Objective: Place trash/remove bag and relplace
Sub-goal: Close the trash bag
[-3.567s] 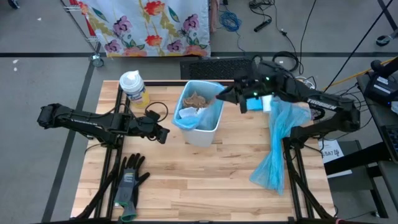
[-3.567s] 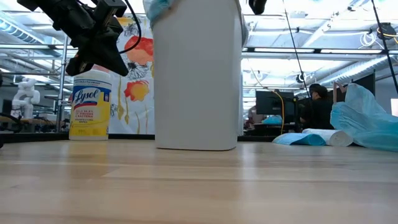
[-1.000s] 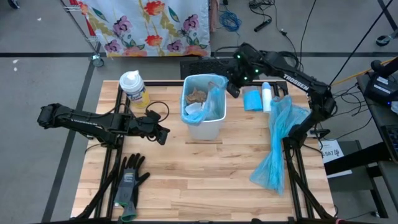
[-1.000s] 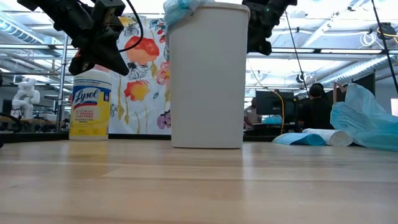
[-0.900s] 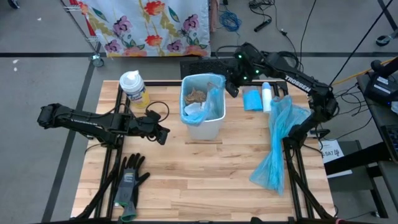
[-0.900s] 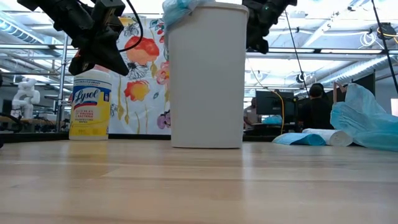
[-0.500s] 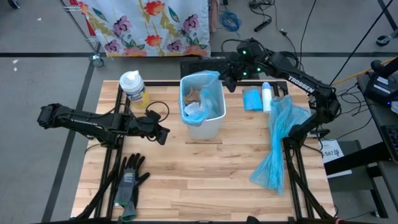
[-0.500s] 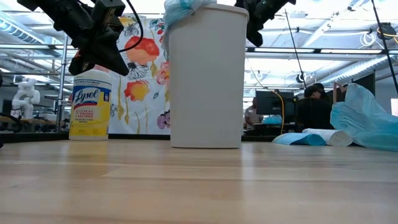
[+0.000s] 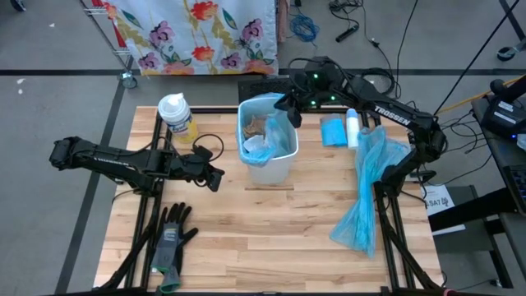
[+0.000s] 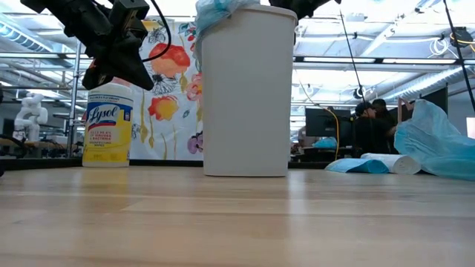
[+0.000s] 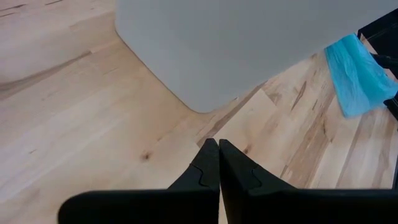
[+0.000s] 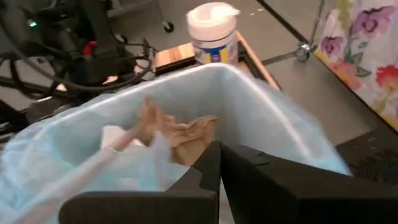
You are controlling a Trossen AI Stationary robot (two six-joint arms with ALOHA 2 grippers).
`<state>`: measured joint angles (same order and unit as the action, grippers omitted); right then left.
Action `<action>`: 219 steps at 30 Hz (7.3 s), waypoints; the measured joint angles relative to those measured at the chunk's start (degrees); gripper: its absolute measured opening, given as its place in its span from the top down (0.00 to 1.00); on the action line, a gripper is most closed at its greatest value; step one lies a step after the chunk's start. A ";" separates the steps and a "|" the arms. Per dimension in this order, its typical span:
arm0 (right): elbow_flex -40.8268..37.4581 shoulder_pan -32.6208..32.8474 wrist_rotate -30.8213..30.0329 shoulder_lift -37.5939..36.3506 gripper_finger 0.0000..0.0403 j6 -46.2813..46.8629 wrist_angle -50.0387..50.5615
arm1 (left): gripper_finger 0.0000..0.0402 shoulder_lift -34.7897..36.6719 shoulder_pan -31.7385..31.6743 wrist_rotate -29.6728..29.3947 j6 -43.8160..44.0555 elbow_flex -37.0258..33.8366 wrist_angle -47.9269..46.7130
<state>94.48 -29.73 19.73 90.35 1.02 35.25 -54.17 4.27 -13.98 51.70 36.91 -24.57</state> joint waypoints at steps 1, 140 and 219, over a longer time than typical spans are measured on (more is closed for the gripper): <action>0.22 0.17 0.02 0.03 1.00 0.01 0.66 | 1.00 -0.01 0.00 0.00 0.02 0.00 0.00; -51.17 24.30 -30.88 -33.47 1.00 48.04 -16.44 | 1.00 -9.43 -29.51 20.63 -30.50 -11.93 52.71; -53.40 26.79 -34.62 -31.98 1.00 46.97 -26.37 | 1.00 -7.80 -31.26 23.78 -34.02 11.32 57.39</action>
<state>41.08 -2.94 -14.90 58.36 47.99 8.88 -61.98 -26.98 9.80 17.68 48.23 32.81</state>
